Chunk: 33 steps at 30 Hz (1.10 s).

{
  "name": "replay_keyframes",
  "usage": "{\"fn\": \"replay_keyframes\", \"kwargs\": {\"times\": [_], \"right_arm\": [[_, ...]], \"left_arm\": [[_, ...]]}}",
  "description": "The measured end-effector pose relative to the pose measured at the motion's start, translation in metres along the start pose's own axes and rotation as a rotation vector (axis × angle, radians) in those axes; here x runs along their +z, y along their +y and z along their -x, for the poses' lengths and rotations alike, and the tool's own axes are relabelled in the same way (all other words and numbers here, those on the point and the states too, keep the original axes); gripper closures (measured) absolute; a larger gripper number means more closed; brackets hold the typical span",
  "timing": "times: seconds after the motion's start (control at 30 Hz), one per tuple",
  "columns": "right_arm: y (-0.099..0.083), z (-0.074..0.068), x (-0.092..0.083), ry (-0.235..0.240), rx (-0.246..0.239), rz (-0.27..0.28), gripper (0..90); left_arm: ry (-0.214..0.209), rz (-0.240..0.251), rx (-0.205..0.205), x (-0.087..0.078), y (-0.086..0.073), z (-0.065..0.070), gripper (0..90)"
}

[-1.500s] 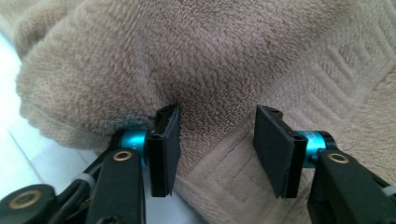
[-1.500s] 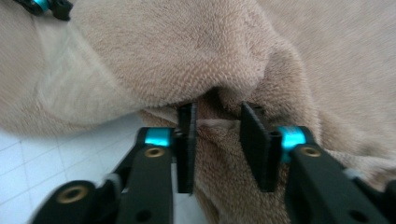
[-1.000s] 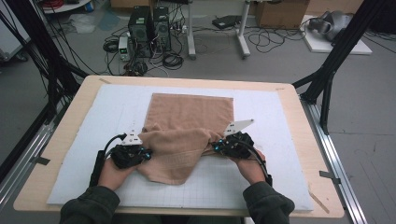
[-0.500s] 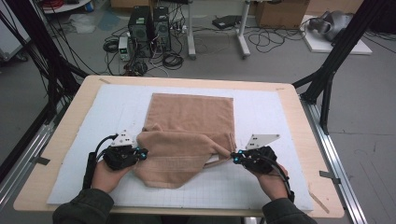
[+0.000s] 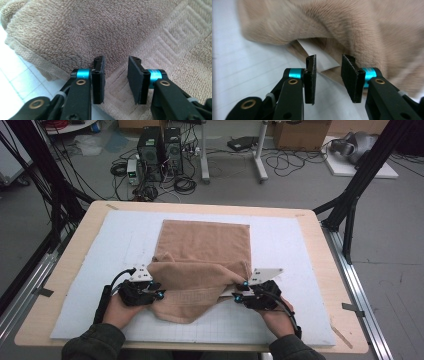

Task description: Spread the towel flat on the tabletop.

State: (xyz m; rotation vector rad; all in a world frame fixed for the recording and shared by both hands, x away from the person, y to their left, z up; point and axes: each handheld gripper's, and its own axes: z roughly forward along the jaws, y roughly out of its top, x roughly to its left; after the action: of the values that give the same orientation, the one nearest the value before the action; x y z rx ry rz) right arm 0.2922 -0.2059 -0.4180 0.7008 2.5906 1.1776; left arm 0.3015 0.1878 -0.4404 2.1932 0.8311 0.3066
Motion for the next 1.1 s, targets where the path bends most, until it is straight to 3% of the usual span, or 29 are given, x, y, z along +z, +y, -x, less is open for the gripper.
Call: {"fn": "replay_keyframes", "kwargs": {"times": [0.2, 0.4, 0.43, 0.6, 0.9, 1.1], "right_arm": [[-0.003, -0.004, 0.032, -0.061, -0.023, -0.067, 71.6], [-0.003, 0.002, 0.029, -0.014, -0.016, -0.061, 85.6], [-0.002, 0.002, 0.026, -0.005, -0.025, -0.058, 90.0], [-0.003, 0.001, 0.005, 0.016, -0.044, -0.044, 90.0], [-0.016, 0.010, -0.034, -0.020, -0.024, -0.030, 90.0], [-0.019, 0.011, -0.058, -0.038, -0.019, 0.000, 90.0]], "left_arm": [[0.012, 0.005, 0.001, 0.001, 0.000, -0.001, 76.4], [0.001, 0.003, 0.005, 0.000, 0.001, 0.001, 85.4], [-0.003, -0.001, 0.001, -0.001, 0.001, 0.001, 85.9], [-0.019, 0.032, -0.003, -0.011, 0.002, 0.002, 87.0], [-0.034, 0.101, -0.005, -0.036, 0.010, 0.005, 87.7], [-0.016, 0.133, 0.002, -0.049, 0.017, 0.005, 87.7]]}}
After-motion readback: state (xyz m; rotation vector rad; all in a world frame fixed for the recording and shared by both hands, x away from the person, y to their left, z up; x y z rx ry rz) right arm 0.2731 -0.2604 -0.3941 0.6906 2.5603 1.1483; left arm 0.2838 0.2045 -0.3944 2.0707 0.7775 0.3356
